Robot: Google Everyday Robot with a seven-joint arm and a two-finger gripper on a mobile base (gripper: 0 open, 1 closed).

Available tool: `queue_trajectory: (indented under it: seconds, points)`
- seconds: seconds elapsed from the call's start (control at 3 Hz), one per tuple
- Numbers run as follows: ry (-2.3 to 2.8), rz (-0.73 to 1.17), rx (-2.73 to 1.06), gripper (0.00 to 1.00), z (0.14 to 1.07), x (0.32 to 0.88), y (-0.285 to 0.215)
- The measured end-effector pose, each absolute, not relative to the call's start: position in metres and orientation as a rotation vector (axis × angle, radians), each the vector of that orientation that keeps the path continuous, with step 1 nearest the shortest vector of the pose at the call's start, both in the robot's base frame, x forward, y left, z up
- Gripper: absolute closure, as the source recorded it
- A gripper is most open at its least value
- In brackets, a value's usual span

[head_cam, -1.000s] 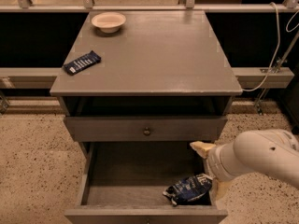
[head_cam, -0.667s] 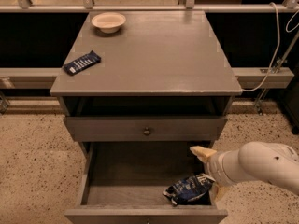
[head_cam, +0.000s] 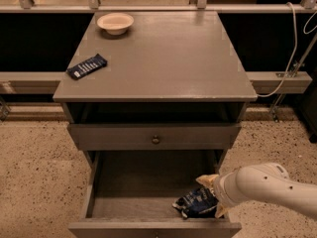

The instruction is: Pick blue chip bag from middle drawer and place on counter

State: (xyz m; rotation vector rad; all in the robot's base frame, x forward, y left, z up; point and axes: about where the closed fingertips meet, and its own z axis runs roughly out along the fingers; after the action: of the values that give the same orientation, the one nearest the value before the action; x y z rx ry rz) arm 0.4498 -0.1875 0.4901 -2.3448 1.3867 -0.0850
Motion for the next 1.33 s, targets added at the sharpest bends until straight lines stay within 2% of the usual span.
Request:
queue_trajectory:
  seconds: [0.67, 1.33]
  points:
    - [1.399, -0.076, -2.433, 0.17, 0.459, 0.461, -0.182]
    - [1.399, -0.051, -2.446, 0.20, 0.436, 0.475, -0.167]
